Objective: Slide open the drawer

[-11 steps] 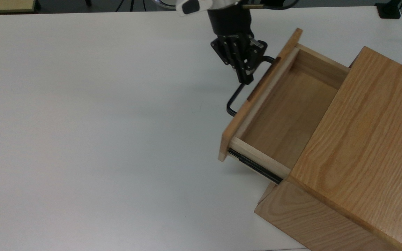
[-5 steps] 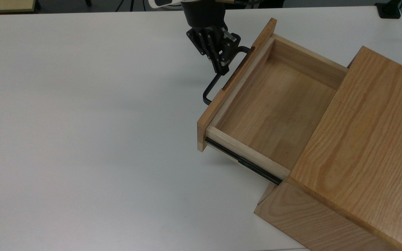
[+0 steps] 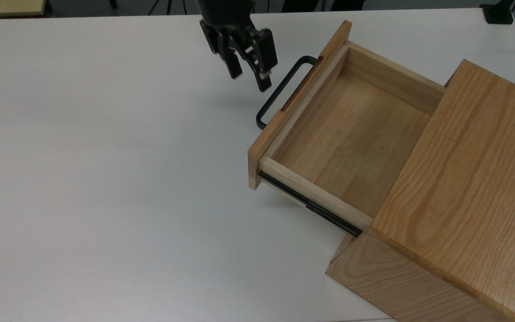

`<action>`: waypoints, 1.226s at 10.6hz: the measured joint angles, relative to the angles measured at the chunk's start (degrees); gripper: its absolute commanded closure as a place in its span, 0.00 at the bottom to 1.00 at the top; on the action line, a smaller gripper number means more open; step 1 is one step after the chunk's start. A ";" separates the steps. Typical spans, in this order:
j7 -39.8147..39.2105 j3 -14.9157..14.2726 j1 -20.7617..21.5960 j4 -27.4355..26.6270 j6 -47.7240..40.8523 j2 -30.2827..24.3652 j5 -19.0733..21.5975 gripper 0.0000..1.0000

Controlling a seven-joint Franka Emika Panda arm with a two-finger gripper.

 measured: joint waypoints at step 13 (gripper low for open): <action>-40.36 0.29 -1.14 12.89 -44.40 -0.62 -24.34 0.00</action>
